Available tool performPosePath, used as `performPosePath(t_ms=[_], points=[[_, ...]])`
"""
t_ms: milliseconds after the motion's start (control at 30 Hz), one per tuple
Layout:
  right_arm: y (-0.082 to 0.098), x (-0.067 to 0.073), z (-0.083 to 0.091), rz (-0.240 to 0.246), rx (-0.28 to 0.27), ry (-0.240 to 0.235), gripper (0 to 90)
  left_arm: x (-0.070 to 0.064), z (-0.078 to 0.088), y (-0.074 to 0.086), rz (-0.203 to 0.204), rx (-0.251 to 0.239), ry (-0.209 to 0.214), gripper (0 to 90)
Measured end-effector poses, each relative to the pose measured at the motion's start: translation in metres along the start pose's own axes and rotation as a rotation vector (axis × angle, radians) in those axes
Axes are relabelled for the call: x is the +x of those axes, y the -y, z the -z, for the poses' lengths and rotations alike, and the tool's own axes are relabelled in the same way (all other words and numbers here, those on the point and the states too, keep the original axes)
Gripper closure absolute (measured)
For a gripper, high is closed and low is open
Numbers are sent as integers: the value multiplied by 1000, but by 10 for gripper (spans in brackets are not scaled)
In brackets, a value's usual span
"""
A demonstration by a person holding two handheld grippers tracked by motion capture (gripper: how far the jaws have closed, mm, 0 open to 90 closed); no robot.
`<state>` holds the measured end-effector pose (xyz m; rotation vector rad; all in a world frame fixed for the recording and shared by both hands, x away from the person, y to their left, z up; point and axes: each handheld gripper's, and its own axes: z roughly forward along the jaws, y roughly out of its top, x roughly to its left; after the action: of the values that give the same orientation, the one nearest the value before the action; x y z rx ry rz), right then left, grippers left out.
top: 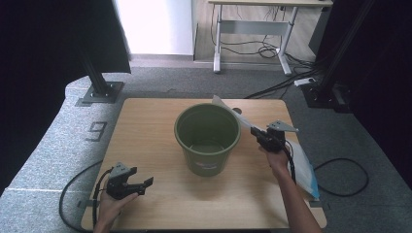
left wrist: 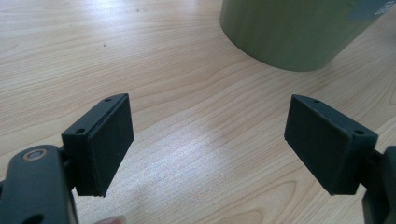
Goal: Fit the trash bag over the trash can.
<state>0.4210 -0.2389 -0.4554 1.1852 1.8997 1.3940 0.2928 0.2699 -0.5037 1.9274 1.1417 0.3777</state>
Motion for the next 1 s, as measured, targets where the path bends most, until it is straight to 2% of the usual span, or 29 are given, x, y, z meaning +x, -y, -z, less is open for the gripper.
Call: performPosePath(t_ms=[33,67,267,333,400,433,500,567,600,667,700,800,833,867,1000], points=[[0,0,0,0,0,0,886,0,0,0,0,0,0,155],[-9,-1,8,-8,-33,6,887,0,0,0,1,3,-2,155],[-31,-2,26,-17,-107,15,887,0,0,0,4,1,-1,155],[-44,-3,39,-34,-160,10,887,0,0,0,4,3,-1,155],[-48,-3,42,-35,-172,10,887,0,-1,0,1,5,-1,155],[-58,-3,50,-35,-206,12,887,0,-1,0,3,4,-1,155],[-63,-2,53,-35,-221,13,887,0,-2,0,3,6,0,155],[-78,1,64,-29,-264,12,887,0,-2,0,2,9,-1,155],[-78,1,64,-29,-264,12,887,0,-2,0,3,10,-1,155],[-93,6,75,-20,-312,10,887,0,-2,0,6,6,-3,156],[-93,6,75,-20,-312,10,887,0,-2,0,6,6,-3,155],[-106,12,87,-8,-360,8,887,0,-2,0,6,6,-1,155],[-114,16,94,-4,-393,7,887,0,-2,0,6,8,-2,155],[-114,16,94,-4,-393,7,887,0,-2,0,6,8,-2,155],[-127,23,109,4,-447,1,887,1,0,0,10,2,-2,155]])
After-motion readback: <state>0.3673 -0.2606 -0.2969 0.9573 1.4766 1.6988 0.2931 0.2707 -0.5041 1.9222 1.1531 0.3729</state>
